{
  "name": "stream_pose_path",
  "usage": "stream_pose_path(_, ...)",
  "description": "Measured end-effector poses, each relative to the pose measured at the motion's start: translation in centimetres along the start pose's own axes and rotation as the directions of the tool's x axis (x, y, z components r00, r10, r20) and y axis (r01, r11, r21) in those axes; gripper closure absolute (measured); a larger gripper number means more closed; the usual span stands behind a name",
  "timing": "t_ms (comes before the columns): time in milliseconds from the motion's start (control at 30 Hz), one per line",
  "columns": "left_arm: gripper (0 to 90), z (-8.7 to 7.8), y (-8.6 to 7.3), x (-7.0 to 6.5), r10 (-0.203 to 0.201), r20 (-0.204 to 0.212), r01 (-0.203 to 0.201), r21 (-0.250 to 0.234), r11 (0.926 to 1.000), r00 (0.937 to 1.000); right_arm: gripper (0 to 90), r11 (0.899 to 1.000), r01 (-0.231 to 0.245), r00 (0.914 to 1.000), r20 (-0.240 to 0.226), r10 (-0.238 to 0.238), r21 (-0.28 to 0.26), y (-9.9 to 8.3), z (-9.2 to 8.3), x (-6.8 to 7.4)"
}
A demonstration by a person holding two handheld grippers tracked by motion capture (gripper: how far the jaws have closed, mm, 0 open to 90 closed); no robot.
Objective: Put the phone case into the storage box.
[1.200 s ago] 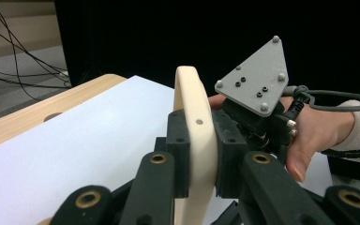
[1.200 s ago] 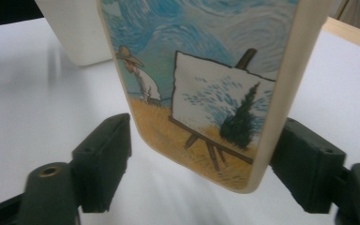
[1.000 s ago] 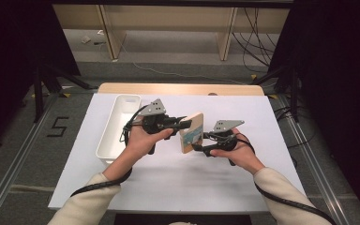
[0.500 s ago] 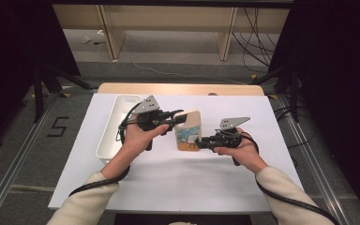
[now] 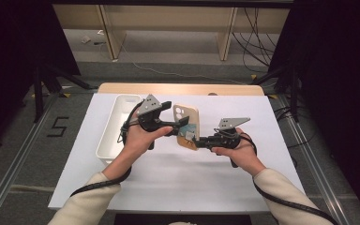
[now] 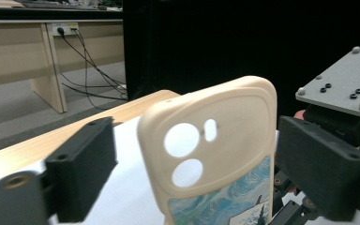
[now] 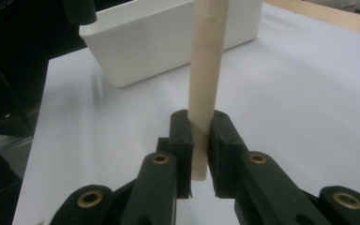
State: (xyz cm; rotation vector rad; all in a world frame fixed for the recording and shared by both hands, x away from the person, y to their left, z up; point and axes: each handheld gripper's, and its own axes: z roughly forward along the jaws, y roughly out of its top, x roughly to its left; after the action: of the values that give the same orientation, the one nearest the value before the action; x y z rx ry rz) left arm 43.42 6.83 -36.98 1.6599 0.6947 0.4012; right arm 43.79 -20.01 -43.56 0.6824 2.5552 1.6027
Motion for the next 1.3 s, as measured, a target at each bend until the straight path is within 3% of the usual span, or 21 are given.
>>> stream_pose_path(167,0.0,0.3,0.0,-0.7,0.022,-0.042,-0.021,0.004,0.9998,0.9989,81.6,1.0,-0.003,0.9989,0.046,0.003,0.003,0.4,0.4,0.8)
stream_pose_path(300,0.0,0.6,-0.1,-0.9,0.013,-0.081,-0.013,0.003,0.9999,0.9966,81.5,1.0,-0.011,0.9965,0.083,0.01,0.005,0.5,0.9,1.3)
stream_pose_path(533,0.0,1.0,-0.1,-1.0,0.008,-0.115,-0.007,0.005,1.0,0.9933,81.6,1.0,-0.016,0.9926,0.121,0.015,0.007,0.6,1.5,1.7)
stream_pose_path(1033,0.0,2.0,-0.5,-1.0,-0.019,-0.154,0.023,0.027,0.9994,0.9878,81.5,1.0,-0.001,0.9914,0.131,0.0,0.007,0.7,1.9,2.4)
stream_pose_path(1300,4.8,2.1,-0.6,-1.0,-0.037,-0.163,0.041,0.021,0.9989,0.986,81.4,1.0,0.01,0.9913,0.131,-0.011,0.007,0.7,2.1,2.6)
